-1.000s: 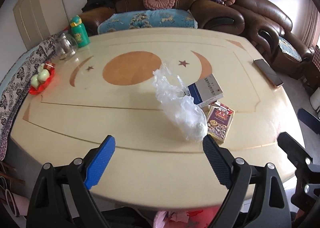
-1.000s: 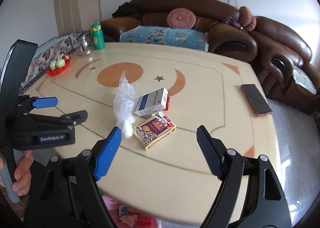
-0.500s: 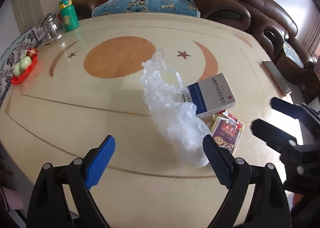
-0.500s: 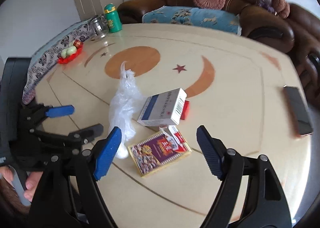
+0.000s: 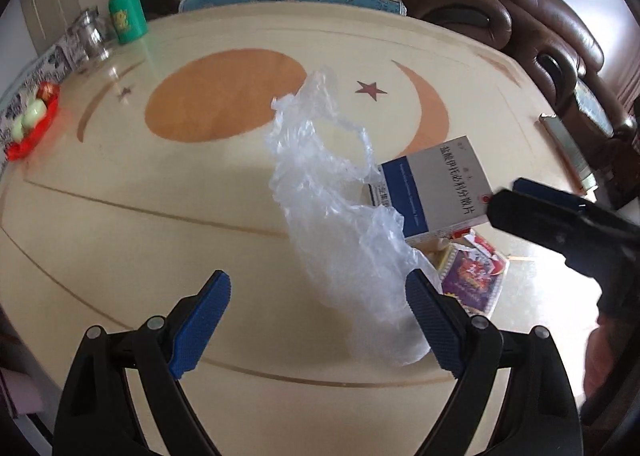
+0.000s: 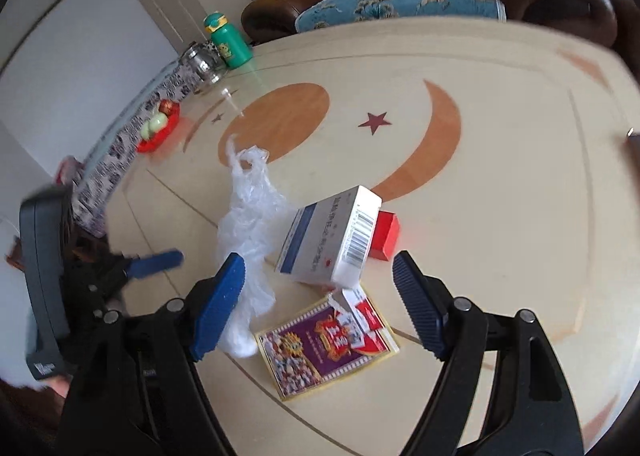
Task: Collect trash
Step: 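Close the right gripper on the white medicine box while the left grips the plastic bag, then lift the medicine box and plastic bag and carry both tools over the pink bin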
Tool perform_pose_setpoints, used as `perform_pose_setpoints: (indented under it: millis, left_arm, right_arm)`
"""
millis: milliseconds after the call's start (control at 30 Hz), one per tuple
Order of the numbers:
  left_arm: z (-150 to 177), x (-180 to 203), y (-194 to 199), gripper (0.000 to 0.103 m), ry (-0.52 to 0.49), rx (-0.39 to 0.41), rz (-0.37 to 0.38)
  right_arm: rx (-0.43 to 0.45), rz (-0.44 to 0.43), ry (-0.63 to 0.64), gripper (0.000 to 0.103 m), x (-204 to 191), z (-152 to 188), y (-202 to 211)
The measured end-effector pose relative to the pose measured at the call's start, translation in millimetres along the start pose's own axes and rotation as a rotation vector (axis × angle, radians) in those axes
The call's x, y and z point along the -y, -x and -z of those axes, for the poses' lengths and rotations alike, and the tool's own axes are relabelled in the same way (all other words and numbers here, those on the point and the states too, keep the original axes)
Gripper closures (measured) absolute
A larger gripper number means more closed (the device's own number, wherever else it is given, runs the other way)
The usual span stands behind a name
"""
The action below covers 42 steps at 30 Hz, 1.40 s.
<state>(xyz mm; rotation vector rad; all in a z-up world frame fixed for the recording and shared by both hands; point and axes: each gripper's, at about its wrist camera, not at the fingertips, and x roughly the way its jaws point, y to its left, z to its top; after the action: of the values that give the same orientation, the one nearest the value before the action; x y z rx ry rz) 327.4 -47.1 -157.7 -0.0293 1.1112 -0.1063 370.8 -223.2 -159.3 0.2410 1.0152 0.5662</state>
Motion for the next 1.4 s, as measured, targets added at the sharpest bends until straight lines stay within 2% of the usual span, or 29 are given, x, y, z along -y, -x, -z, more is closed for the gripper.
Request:
perform_pose_setpoints:
  millis: [100, 200, 233, 367, 433, 500, 567, 600, 633, 667, 700, 733, 800, 867, 967, 1067, 1100, 1200, 1400]
  left_arm:
    - [2, 0, 6, 0.016, -0.002, 0.026, -0.016]
    - [1, 0, 7, 0.016, 0.001, 0.0, 0.003]
    - [1, 0, 8, 0.016, 0.0, -0.002, 0.025]
    - [-2, 4, 1, 0.016, -0.003, -0.017, 0.011]
    - [-2, 4, -1, 0.016, 0.007, -0.023, 0.032]
    - [-2, 4, -2, 0.016, 0.012, -0.041, 0.024]
    - [-1, 7, 3, 0.015, 0.007, -0.041, 0.065]
    - [-1, 9, 4, 0.01, -0.001, -0.035, 0.064]
    - [-2, 11, 2, 0.009, -0.008, -0.027, 0.045]
    - [-3, 12, -1, 0.009, -0.006, -0.025, 0.011]
    - [-5, 11, -7, 0.009, 0.01, -0.039, 0.003]
    - [-6, 10, -12, 0.009, 0.026, -0.059, 0.027]
    - [-7, 7, -19, 0.009, 0.052, -0.082, 0.067]
    - [-7, 8, -25, 0.009, 0.053, -0.094, 0.061]
    - [-6, 6, -36, 0.01, 0.058, -0.124, 0.055]
    - [-5, -2, -45, 0.023, 0.102, -0.158, 0.076]
    - [-5, -4, -43, 0.032, 0.103, -0.145, 0.073]
    - [-6, -8, -42, 0.048, 0.103, -0.151, 0.081]
    - [-5, -14, -39, 0.07, 0.103, -0.153, 0.107]
  right_arm:
    - [-0.034, -0.082, -0.075, 0.028, 13, -4, -9]
    - [-0.053, -0.156, -0.148, 0.029, 26, -7, -16]
    - [-0.057, -0.168, -0.161, 0.031, 28, -8, -17]
    - [-0.081, -0.206, -0.184, 0.038, 31, -11, -22]
    - [-0.086, -0.217, -0.186, 0.041, 30, -12, -22]
    - [-0.102, -0.21, -0.178, 0.041, 28, -12, -27]
    - [-0.112, -0.214, -0.189, 0.041, 29, -12, -31]
    - [-0.117, -0.223, -0.194, 0.041, 30, -13, -33]
    - [-0.118, -0.23, -0.2, 0.047, 30, -13, -34]
    - [-0.115, -0.233, -0.2, 0.056, 31, -14, -34]
    - [-0.113, -0.234, -0.196, 0.06, 32, -16, -35]
    - [-0.11, -0.235, -0.191, 0.064, 31, -16, -34]
    - [-0.108, -0.229, -0.186, 0.067, 31, -16, -35]
    - [-0.114, -0.219, -0.171, 0.077, 28, -15, -36]
    - [-0.114, -0.212, -0.162, 0.078, 28, -16, -36]
    - [-0.111, -0.211, -0.154, 0.079, 28, -16, -36]
    - [-0.11, -0.212, -0.151, 0.079, 27, -16, -36]
    - [-0.106, -0.195, -0.129, 0.079, 23, -16, -34]
    - [-0.094, -0.154, -0.085, 0.079, 14, -15, -29]
